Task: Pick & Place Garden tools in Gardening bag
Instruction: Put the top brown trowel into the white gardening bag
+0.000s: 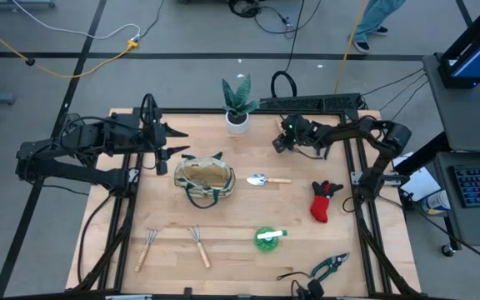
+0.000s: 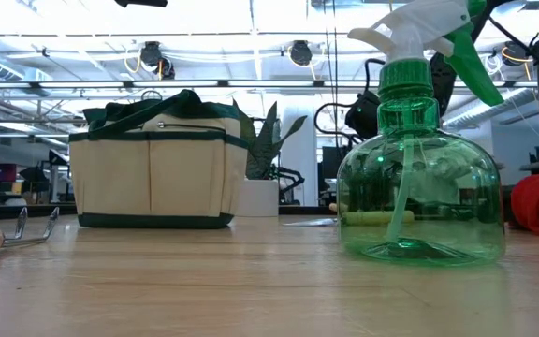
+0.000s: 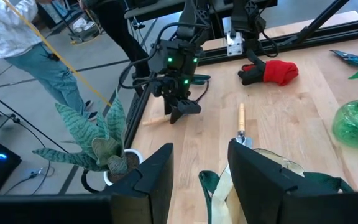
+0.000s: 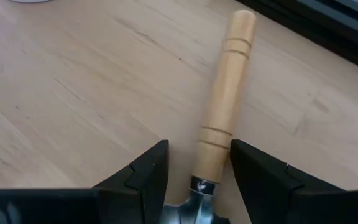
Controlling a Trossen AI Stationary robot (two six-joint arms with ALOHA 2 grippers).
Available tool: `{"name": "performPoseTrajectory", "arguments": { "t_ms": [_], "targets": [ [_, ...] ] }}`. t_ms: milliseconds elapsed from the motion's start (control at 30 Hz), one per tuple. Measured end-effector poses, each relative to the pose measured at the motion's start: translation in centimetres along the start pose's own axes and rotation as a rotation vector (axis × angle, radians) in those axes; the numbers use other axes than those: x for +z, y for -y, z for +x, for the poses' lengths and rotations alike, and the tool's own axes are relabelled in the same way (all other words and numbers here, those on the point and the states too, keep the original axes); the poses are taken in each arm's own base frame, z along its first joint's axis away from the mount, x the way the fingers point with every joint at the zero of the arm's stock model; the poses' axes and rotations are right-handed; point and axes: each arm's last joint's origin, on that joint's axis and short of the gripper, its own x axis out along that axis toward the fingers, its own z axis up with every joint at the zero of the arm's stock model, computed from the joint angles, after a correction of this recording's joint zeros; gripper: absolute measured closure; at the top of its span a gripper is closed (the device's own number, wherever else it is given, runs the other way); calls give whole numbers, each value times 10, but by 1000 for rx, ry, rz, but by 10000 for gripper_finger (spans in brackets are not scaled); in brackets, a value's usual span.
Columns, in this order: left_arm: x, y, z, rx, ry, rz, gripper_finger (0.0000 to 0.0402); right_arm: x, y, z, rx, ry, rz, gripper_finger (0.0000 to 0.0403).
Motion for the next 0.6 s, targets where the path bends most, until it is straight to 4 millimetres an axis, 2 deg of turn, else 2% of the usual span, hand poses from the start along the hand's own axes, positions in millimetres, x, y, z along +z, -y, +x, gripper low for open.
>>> {"name": "performPoseTrajectory", "arguments": {
  "t_ms": [200, 467, 600],
  "targets": [
    [0, 0, 0, 0, 0, 0, 243, 0, 0, 1, 1, -1, -36, 250],
    [0, 0, 0, 0, 0, -33, 243, -2, 0, 1, -4, -26, -29, 342],
    [0, 0, 0, -2, 0, -80, 243, -2, 0, 1, -4, -27, -19, 342]
  ]
}}
